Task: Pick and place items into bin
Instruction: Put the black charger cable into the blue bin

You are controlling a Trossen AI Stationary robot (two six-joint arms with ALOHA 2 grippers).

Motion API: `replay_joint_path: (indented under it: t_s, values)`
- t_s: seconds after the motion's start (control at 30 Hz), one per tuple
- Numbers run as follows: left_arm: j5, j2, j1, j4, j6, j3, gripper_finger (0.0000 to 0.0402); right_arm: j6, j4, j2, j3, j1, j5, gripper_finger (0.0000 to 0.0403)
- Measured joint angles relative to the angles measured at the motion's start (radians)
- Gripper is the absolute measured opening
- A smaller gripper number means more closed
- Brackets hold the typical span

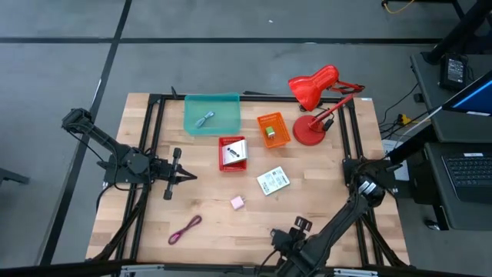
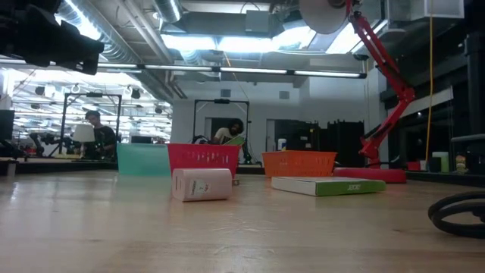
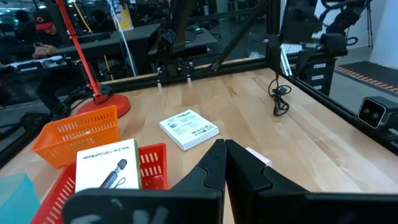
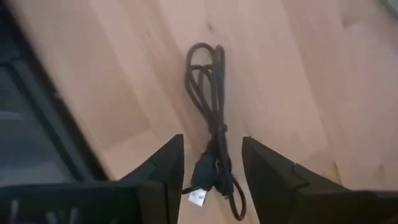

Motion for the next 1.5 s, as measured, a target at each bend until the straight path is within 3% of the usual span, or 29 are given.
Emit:
replay_joint_path:
  t_s: [0.93, 1.13, 1.27, 1.5]
  values:
    - [0.0, 0.0, 0.0, -0.001, -0.01, 0.0, 0.0002, 0.043, -0.015, 0.127, 0.0, -0.041, -0.066, 0.0141]
    - [0.0, 0.0, 0.0, -0.001, -0.025, 0.0, 0.0002, -0.007, -0.013, 0.155, 0.006, -0.063, -0.151, 0.0138]
    - [0.0, 0.0, 0.0, -0.002, -0.026, 0.0, 0.0002, -0.011, -0.009, 0.16, 0.007, -0.064, -0.155, 0.0111]
    - [0.0, 0.0, 0.0, -0.003, -0.026, 0.0, 0.0002, -0.01, -0.008, 0.144, 0.003, -0.064, -0.167, 0.0017]
